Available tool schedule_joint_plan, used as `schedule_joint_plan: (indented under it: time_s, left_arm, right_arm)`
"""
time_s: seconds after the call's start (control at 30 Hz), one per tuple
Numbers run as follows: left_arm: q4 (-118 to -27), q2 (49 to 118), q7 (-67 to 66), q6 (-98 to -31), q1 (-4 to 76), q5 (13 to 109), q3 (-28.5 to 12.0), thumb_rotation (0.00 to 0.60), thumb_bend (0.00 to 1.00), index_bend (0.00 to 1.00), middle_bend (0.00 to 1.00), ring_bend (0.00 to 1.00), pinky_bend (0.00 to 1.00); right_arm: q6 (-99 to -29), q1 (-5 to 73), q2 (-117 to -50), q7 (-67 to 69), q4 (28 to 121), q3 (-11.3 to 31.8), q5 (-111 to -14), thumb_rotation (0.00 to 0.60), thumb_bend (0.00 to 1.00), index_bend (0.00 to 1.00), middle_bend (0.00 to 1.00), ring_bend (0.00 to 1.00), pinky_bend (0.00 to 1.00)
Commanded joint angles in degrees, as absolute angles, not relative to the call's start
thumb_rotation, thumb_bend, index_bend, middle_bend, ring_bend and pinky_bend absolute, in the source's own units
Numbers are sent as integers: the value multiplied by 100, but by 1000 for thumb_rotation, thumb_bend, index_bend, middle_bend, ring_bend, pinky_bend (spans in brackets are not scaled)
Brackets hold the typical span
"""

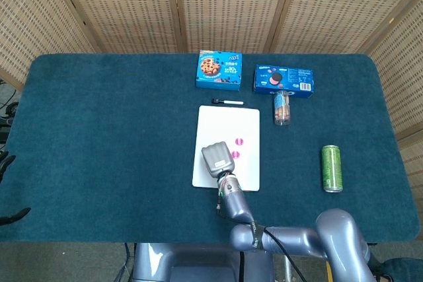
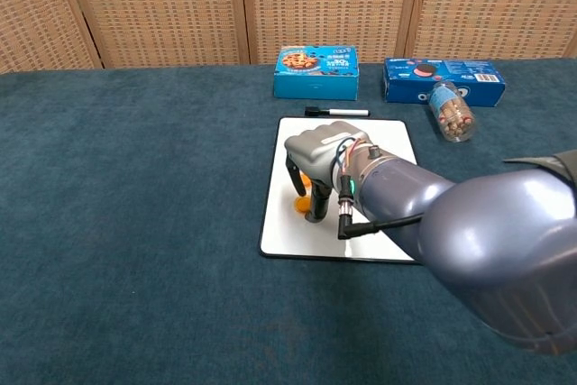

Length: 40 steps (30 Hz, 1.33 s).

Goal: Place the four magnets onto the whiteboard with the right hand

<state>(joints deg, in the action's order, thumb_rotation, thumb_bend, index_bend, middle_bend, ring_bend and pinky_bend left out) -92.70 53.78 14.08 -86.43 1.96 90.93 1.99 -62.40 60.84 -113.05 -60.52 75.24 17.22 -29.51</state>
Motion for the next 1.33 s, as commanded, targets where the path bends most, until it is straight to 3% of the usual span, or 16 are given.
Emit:
schedule_joint_plan:
  time_s: [0.03, 0.13, 0.43, 0.53, 0.73, 0.87, 0.97, 1.03, 1.1, 1.17, 1.23, 1.33]
  left_arm:
    - [-9268, 5374, 1422, -8652, 195, 9092, 195, 600, 0, 0, 0, 0, 0]
    - [-9265, 5368, 1441, -8662, 192, 9097, 193, 600, 0, 0, 0, 0, 0]
    - [-9237, 5354, 1514, -8704, 177, 9121, 197, 600, 0, 0, 0, 0, 0]
    - [-9224, 5352, 1538, -8705, 178, 9110, 190, 600, 0, 0, 0, 0, 0]
    - [-9202, 5360, 1584, -8807, 140, 9165, 195, 600, 0, 0, 0, 0, 0]
    - [-9189, 5383, 1583, -8900, 106, 9189, 184, 600, 0, 0, 0, 0, 0]
    - [-9187, 5412, 1528, -8971, 76, 9209, 180, 600, 0, 0, 0, 0, 0]
    - [-9182, 5438, 1467, -9028, 55, 9246, 182, 600, 0, 0, 0, 0, 0]
    - [-9183, 5460, 1422, -9057, 45, 9253, 177, 600, 0, 0, 0, 0, 0]
    - [-9193, 5494, 1340, -9076, 36, 9254, 170, 600, 0, 0, 0, 0, 0]
    - [-9216, 5548, 1202, -9126, 30, 9280, 150, 600, 0, 0, 0, 0, 0]
    - [-9214, 5608, 1107, -9205, 7, 9272, 115, 600, 0, 0, 0, 0, 0]
  right_arm:
    - [-6261, 6091, -11313, -6036, 7509, 1702, -2989, 600, 337, 367, 956, 942, 1000]
    - [-6283, 6079, -11301, -5986, 7544, 1691, -3043, 600, 337, 283, 956, 942, 1000]
    - [-6669, 5950, -10933, -5885, 8362, 1623, -3476, 600, 337, 262, 956, 942, 1000]
    - [-6930, 5731, -10481, -5698, 9097, 1534, -3855, 600, 337, 262, 955, 942, 1000]
    - [-7534, 4824, -8846, -4655, 10692, 1058, -5362, 600, 337, 268, 909, 929, 1000]
    - [-8015, 4043, -7656, -3438, 10940, 552, -6777, 600, 307, 282, 736, 758, 994]
    - [-8598, 3396, -6884, -2441, 10601, 167, -7683, 600, 229, 282, 493, 476, 822]
    - [-8948, 2971, -6514, -1820, 10254, -35, -7974, 600, 118, 272, 275, 216, 568]
    - [-9087, 2743, -6358, -1434, 10042, -143, -8113, 600, 30, 226, 106, 58, 364]
    - [-9227, 2462, -6229, -1001, 9796, -269, -8199, 600, 0, 159, 18, 2, 230]
    - [-9359, 2093, -6152, -546, 9559, -428, -8177, 600, 0, 87, 0, 0, 101]
    - [-9522, 1748, -6220, -187, 9377, -509, -8226, 600, 0, 27, 0, 0, 21]
